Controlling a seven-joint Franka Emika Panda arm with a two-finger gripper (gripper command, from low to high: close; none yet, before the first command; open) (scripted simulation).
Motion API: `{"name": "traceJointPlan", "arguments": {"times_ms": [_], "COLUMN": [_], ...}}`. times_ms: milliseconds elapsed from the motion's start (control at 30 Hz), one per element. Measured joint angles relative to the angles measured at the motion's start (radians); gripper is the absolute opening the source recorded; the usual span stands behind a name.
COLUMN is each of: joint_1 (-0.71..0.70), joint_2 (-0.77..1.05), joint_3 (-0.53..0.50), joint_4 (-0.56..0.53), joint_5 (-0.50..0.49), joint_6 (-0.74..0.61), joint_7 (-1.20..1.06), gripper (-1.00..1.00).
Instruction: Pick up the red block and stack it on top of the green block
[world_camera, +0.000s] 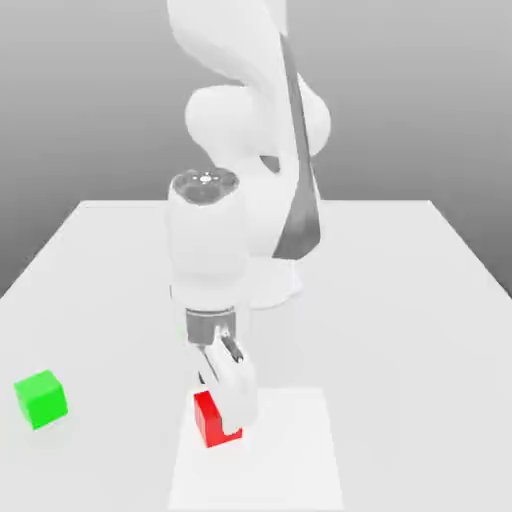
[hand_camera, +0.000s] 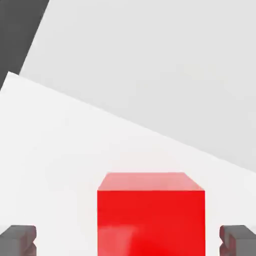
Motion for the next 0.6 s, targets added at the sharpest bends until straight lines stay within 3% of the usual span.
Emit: {"name": "traceJointPlan", "arguments": {"times_ms": [67, 100, 333, 600], "joint_1": [0.028, 0.043, 0.046, -0.017], "joint_2": [0.037, 0.054, 0.057, -0.072], "joint_3": [-0.037, -0.057, -0.060, 0.037], "joint_4": [0.002, 0.002, 0.003, -0.007], "joint_5": [-0.038, -0.055, -0.059, 0.082], "joint_6": [0.029, 0.043, 0.047, -0.055], "joint_7": [0.027, 0.038, 0.041, -0.058], "gripper": [0.00, -1.00, -1.00, -1.00]}}
